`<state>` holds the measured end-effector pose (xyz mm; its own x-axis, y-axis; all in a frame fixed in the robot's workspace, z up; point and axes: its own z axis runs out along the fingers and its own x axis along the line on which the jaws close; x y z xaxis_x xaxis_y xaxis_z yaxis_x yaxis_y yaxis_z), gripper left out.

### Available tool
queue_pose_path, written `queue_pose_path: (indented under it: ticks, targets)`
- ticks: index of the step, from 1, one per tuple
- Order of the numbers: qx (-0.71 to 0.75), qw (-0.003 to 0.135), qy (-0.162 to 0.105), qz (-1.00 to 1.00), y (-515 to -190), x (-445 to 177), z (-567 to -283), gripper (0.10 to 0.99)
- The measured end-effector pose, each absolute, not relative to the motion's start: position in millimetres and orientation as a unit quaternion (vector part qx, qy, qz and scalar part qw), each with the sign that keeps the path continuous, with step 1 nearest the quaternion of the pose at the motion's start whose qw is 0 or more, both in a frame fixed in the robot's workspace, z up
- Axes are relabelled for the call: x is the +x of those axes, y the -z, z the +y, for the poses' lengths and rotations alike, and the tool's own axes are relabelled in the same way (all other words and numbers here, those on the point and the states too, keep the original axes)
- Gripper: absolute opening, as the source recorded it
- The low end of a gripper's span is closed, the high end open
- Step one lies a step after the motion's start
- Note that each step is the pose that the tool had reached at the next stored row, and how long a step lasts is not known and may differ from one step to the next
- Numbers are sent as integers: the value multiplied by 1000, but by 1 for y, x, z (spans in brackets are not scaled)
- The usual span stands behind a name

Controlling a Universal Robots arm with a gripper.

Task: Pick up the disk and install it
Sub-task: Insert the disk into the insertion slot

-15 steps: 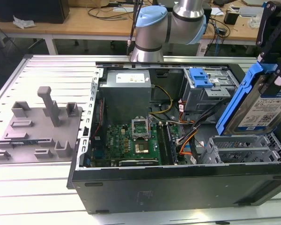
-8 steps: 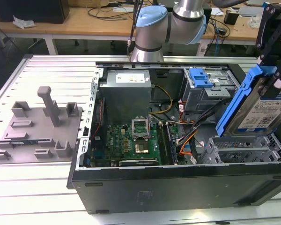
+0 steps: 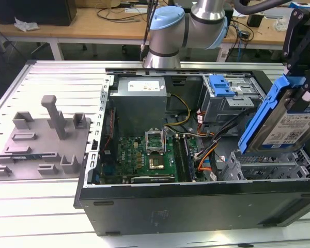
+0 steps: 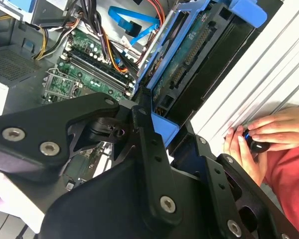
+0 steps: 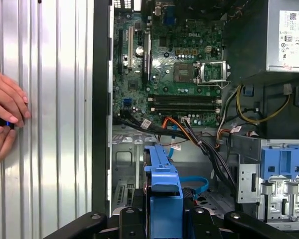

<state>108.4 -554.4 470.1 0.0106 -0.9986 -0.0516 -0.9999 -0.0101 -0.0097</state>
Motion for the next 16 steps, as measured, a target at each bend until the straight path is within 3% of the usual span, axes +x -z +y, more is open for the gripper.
queue_pose_path:
  ticks: [16]
  targets:
    - [-712,22,-15,702,-463,109,-555,369]
